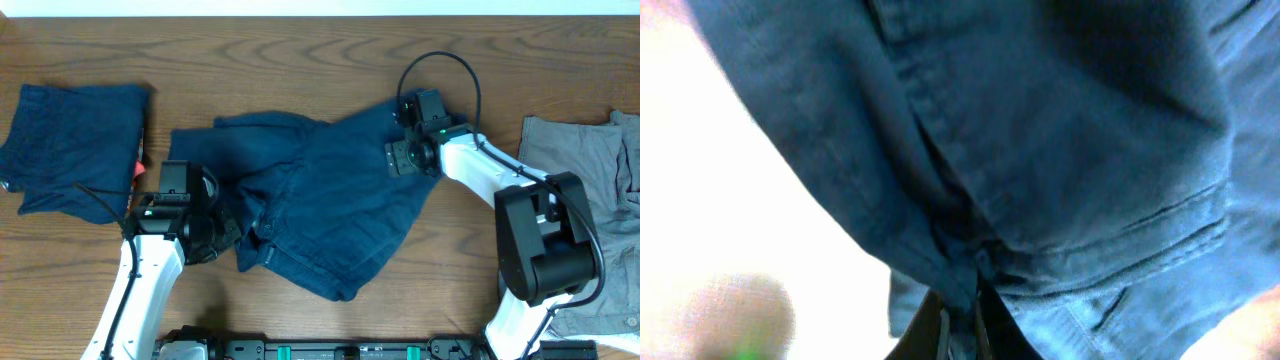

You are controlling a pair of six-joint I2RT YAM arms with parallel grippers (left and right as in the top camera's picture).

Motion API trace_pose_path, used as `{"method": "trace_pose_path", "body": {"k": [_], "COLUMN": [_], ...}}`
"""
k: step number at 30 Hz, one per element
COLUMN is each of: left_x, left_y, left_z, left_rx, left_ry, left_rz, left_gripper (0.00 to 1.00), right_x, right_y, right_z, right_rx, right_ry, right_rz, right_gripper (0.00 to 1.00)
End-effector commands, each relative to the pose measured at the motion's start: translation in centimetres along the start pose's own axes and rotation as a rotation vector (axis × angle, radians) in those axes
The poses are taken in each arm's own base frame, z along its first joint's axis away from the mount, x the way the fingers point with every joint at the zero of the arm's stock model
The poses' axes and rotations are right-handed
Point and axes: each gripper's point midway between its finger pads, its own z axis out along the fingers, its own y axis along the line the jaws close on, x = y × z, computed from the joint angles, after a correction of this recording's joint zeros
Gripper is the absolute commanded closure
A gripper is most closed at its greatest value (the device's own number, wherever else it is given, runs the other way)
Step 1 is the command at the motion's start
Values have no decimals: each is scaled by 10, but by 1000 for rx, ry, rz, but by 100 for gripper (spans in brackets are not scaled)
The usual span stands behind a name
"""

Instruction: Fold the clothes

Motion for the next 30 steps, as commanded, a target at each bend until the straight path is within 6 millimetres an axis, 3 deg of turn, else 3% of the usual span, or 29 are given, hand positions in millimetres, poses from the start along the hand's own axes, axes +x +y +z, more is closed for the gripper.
{"method": "trace_pose_path", "body": {"k": [1,5,8,14,18,21,24,26,27,30], "left_x": [-14,-44,-68,-108,-109,-105,-101,-97,-95,-89], "left_y": [-4,-7,-17,-25,-25,-21,-19,-16,-14,-10], "left_z": [0,-4,-10,-27,-27,-25,-23,-21,-20,-17], "left_rx": [8,-5,20,25,19,7,-4,-15,-20,-37], "left_ry": [-58,-193,-303,-494,-499,-479,-460,-441,-432,-405], "left_rz": [37,50,69,78,78,75,71,68,66,62], "left_gripper": [94,94,94,93,94,94,93,94,93,94], "right_x": [75,136,169,196,194,173,127,79,58,-8], "right_y": [-26,-28,-11,5,13,17,17,17,19,25], "right_z": [14,-13,-35,-63,-67,-70,-80,-89,-94,-112], "right_rx": [107,150,79,35,15,-20,-47,-76,-94,-139], "right_ry": [265,532,702,866,847,741,531,312,219,-79], "right_rz": [63,165,205,199,167,176,166,129,105,61], "right_gripper": [17,17,17,16,15,14,13,9,2,1]}}
